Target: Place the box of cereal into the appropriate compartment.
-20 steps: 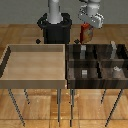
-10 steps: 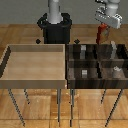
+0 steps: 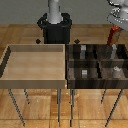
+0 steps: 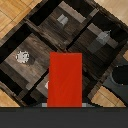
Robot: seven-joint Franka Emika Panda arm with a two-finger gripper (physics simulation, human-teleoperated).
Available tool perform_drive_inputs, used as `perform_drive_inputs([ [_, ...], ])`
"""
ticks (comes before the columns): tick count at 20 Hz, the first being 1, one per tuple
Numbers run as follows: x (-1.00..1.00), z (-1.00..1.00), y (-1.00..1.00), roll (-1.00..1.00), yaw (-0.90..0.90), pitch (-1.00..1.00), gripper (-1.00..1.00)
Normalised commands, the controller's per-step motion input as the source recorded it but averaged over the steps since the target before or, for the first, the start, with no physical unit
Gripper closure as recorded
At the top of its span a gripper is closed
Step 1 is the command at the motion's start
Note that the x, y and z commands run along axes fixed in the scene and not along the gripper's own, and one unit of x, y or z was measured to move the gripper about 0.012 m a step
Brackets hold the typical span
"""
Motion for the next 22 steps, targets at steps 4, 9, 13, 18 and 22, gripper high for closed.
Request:
perform_drive_inputs([
  [4,0.0,-1.0,0.0,0.0,0.0,0.0,1.0],
  [9,-0.07,0.0,-0.4,0.0,0.0,0.0,1.0],
  [13,-0.5,-0.25,0.0,0.0,0.0,0.0,1.0],
  [18,0.0,-1.0,0.0,0.0,0.0,0.0,1.0],
  [22,0.0,-1.0,0.0,0.0,0.0,0.0,1.0],
])
